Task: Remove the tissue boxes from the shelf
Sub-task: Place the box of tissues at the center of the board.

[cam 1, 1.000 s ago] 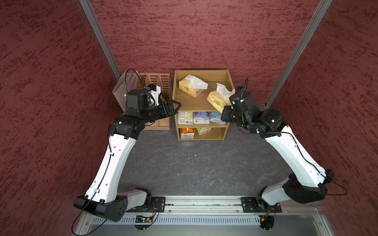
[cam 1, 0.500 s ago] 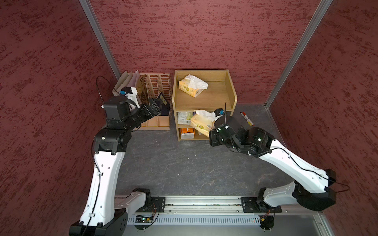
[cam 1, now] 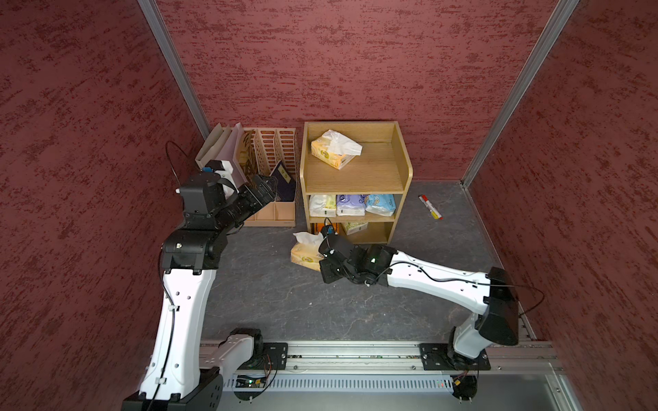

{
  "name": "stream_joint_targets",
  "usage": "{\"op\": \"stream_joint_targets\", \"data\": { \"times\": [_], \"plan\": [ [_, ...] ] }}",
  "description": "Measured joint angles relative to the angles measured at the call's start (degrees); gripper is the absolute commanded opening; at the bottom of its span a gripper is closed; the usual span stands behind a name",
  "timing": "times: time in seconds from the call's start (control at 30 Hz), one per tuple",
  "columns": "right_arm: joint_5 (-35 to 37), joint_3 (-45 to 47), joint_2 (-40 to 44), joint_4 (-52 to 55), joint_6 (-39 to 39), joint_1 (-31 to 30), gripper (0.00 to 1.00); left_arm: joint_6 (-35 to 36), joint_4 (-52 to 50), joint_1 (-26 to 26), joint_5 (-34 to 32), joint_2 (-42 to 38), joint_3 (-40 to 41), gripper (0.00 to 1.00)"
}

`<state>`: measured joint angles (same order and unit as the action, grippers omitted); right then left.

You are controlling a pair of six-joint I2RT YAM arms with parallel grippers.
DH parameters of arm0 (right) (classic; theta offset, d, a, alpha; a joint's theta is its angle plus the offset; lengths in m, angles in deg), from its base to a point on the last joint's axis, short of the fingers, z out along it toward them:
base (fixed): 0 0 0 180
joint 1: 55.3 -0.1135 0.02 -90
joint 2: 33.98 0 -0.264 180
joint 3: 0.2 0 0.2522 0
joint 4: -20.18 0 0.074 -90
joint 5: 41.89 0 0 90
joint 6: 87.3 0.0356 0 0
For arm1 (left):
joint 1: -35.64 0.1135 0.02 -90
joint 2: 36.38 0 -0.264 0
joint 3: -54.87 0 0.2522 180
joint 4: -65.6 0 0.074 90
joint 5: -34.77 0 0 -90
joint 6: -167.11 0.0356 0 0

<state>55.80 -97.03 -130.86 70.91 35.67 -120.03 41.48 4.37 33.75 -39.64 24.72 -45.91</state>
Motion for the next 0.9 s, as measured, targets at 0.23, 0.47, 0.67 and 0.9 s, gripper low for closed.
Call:
{"op": "stream_joint_targets", "data": {
  "times": [0.23, 0.47, 0.67, 0.9],
  "plan": [
    [-8.1, 0.0, -8.2, -4.8, -2.5, -0.8, 0.00, 0.0, -6.7, 0.0, 2.1, 0.8, -0.5, 1.00],
    [-10.5, 0.0, -11.8, -5.0, -6.1, -0.9, 0.05, 0.6, -12.3, 0.0, 2.7, 0.4, -0.9, 1.00],
    [-10.1, -1.7, -13.0, -3.6, -8.7, -0.9, 0.29, 0.5, -13.0, 0.0, 2.5, -0.3, -0.9, 1.00],
    [-6.4, -1.8, -12.9, -1.0, -8.7, -0.2, 0.47, 0.5, -12.0, 0.0, 1.7, -0.1, -0.9, 1.00]
  ]
}}
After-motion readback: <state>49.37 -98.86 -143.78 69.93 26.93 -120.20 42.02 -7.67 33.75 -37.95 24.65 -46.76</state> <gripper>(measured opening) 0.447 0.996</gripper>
